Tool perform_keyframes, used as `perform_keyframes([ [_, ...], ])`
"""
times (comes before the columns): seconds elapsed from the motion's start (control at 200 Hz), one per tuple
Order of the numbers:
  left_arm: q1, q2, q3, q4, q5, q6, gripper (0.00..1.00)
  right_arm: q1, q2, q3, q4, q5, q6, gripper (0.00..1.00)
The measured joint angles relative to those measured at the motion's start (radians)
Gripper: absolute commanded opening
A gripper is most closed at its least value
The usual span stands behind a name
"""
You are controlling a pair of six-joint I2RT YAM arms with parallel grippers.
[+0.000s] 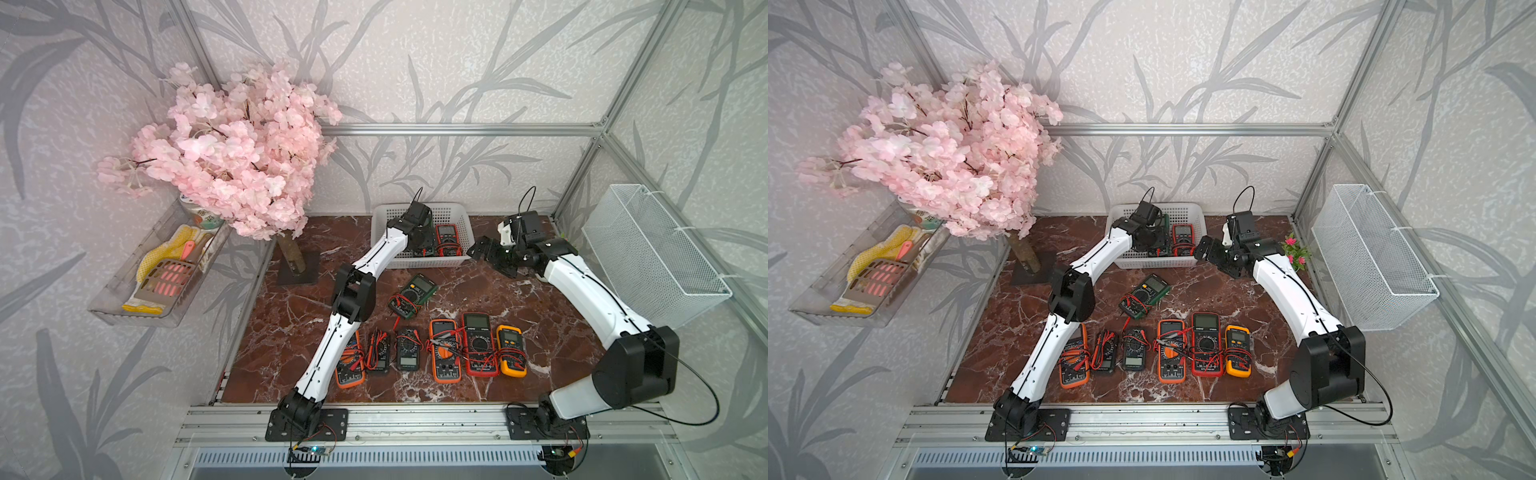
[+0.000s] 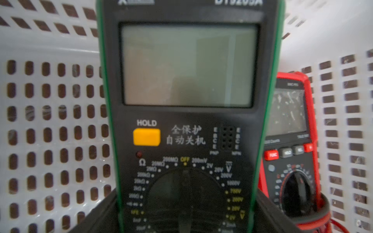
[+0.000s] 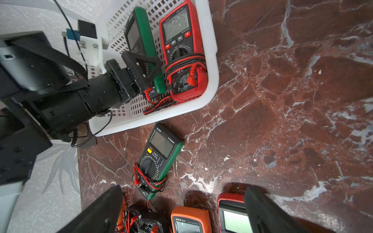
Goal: Put the multimeter into the basket
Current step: Place the multimeter in the basket.
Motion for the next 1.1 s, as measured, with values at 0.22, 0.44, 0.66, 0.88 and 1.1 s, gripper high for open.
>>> perform_keyframes([
  [0.22, -0.001, 0.005, 0.004, 0.0, 0.011, 0.0, 1.0, 0.003, -0.041, -0.003, -0.011, 0.001, 0.0, 0.99],
  [0.44, -0.001, -0.006, 0.002, 0.0, 0.017, -0.003, 1.0, 0.005, -0.073, -0.008, -0.014, 0.005, 0.0, 0.99],
  [0.66, -0.003, -0.143, -0.073, 0.0, 0.013, -0.002, 1.0, 0.019, -0.115, -0.038, -0.013, 0.008, -0.001, 0.99],
  [0.88, -0.008, -0.373, -0.197, -0.005, -0.017, 0.002, 1.0, 0.066, -0.176, -0.106, -0.01, 0.017, -0.015, 0.99],
  [1.1, -0.011, -0.629, -0.476, -0.026, -0.092, 0.001, 1.0, 0.161, -0.222, -0.164, -0.013, 0.048, -0.037, 0.99],
])
